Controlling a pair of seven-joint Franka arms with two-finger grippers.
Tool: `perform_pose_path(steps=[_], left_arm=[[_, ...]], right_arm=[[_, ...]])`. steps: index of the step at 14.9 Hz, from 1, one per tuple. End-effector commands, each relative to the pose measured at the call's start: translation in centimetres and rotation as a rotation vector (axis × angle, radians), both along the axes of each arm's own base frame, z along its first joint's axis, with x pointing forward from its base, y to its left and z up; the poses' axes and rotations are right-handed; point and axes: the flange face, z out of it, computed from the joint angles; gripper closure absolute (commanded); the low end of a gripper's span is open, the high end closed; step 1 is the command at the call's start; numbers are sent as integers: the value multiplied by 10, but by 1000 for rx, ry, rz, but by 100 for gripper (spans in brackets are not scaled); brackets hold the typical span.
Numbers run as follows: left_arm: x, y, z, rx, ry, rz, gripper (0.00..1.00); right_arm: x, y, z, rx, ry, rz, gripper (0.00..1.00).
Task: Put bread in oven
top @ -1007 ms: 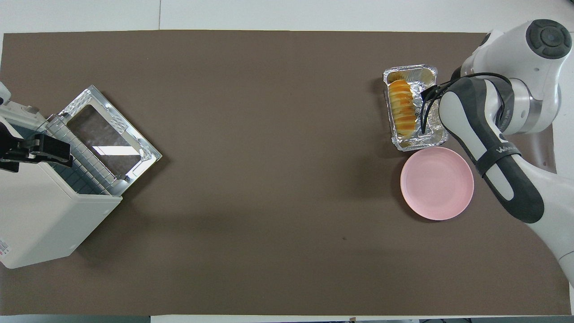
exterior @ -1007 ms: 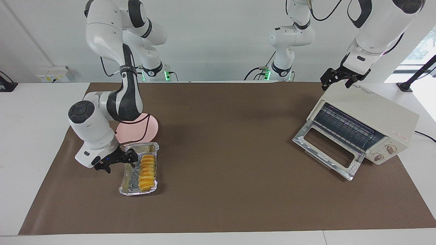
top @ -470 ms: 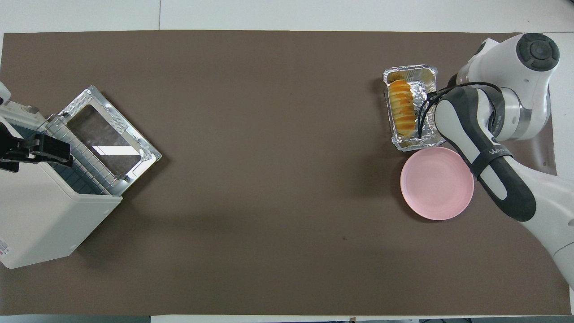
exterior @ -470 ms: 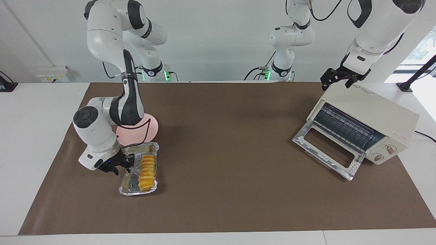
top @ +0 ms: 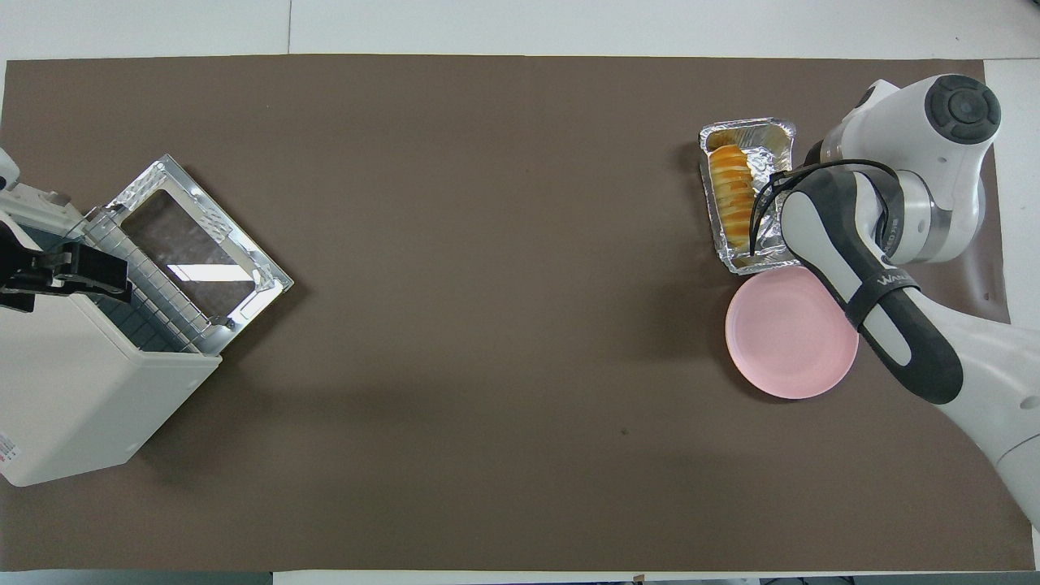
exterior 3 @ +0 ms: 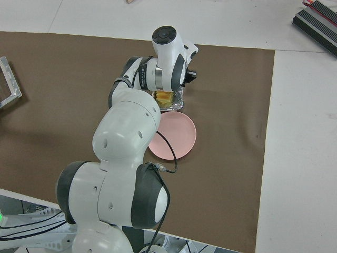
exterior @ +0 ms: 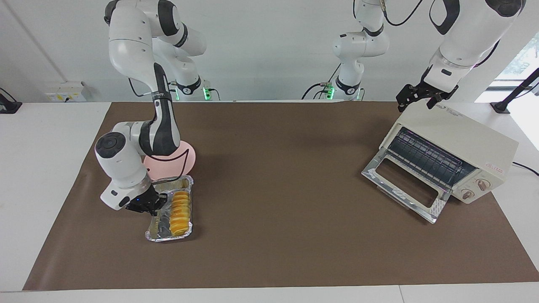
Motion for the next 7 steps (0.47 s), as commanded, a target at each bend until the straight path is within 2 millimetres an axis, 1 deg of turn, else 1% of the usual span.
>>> perform_pose_path(steps=[1, 2, 4, 6, 7], left_arm=[[-4, 2, 2, -6, 10, 9, 0], [-4, 2, 2, -6, 10, 9, 0], [-4, 2, 2, -6, 10, 9, 0], [-4, 2, 2, -6, 10, 9, 0], [-4, 2, 2, -6, 10, 9, 0]], right_arm=[[-2, -3, 15, -3, 22, -7, 100], [1, -1, 25, 1, 37, -8, 100], [6, 9, 54, 16, 83, -8, 100], [9, 17, 92, 47, 111, -14, 100], [7, 31, 107, 75, 129, -9, 100]])
